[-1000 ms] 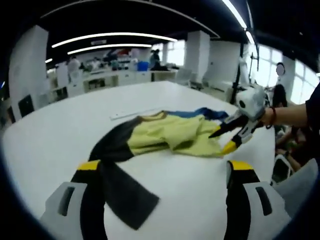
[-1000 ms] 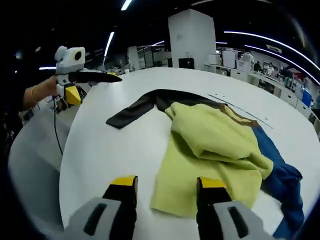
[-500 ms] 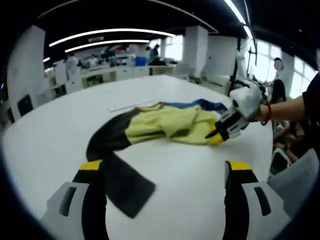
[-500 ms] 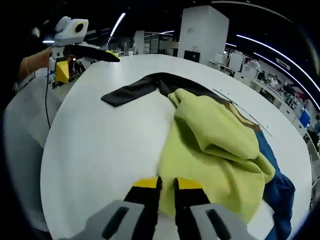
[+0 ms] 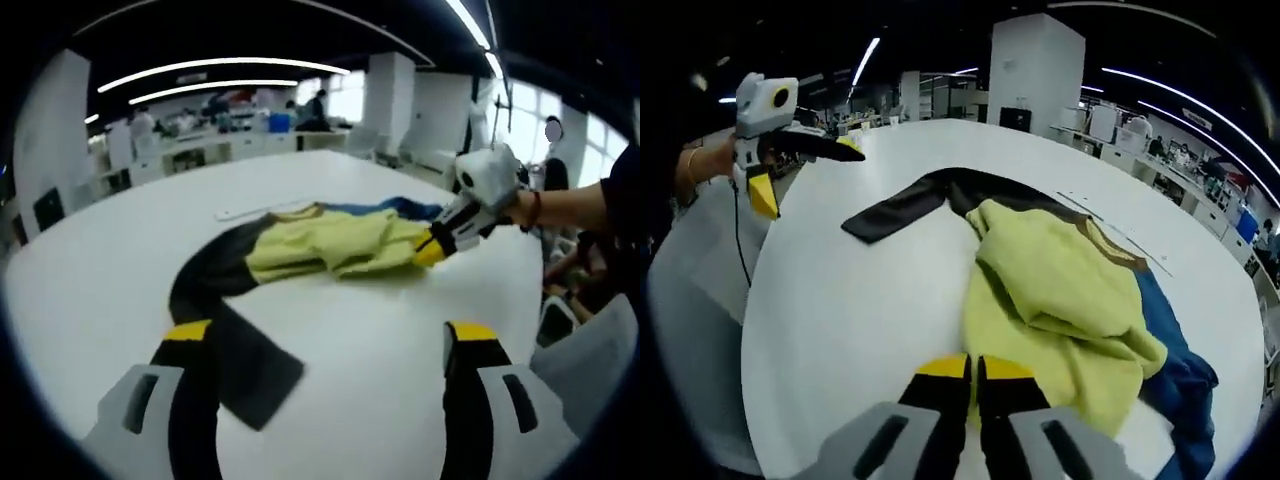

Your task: Fold the garment on the visible template until the final outline fits inside the template.

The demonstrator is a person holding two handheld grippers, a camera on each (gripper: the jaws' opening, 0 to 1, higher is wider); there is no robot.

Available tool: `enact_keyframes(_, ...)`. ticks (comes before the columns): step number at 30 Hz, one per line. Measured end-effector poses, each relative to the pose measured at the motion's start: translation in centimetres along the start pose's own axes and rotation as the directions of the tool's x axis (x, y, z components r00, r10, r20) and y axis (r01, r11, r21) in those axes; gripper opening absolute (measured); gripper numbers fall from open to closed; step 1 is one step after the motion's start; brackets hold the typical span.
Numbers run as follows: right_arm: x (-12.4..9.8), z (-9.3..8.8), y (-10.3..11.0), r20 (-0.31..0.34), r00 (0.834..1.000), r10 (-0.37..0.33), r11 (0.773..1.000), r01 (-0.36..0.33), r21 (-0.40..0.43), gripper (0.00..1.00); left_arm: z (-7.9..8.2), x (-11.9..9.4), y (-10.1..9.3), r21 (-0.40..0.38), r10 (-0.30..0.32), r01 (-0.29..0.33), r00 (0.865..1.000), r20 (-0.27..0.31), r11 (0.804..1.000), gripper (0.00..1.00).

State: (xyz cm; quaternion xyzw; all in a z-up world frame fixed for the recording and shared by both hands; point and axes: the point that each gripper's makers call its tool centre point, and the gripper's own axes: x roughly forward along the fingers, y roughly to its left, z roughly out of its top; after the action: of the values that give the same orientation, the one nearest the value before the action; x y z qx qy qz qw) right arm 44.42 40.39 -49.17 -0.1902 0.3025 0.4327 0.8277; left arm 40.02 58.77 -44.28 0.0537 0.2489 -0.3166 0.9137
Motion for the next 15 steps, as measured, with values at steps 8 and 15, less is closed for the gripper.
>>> enact_keyframes(8, -2.0, 4.8, -4.0, 0.118, 0.991, -0.055, 0.995, 0.044, 0.088, 0.0, -0.3, 0.8, -0.3, -0.001, -0.019, 0.019, 1.0, -0.009, 1.0, 0.85)
enact_keyframes(15, -1.7, 6.9, -8.2, 0.136, 0.982, -0.133, 0.975, 0.105, 0.198, 0.0, 0.0, 1.9, -0.3, 0.031, -0.043, 0.044, 0.999, -0.027, 0.999, 0.83)
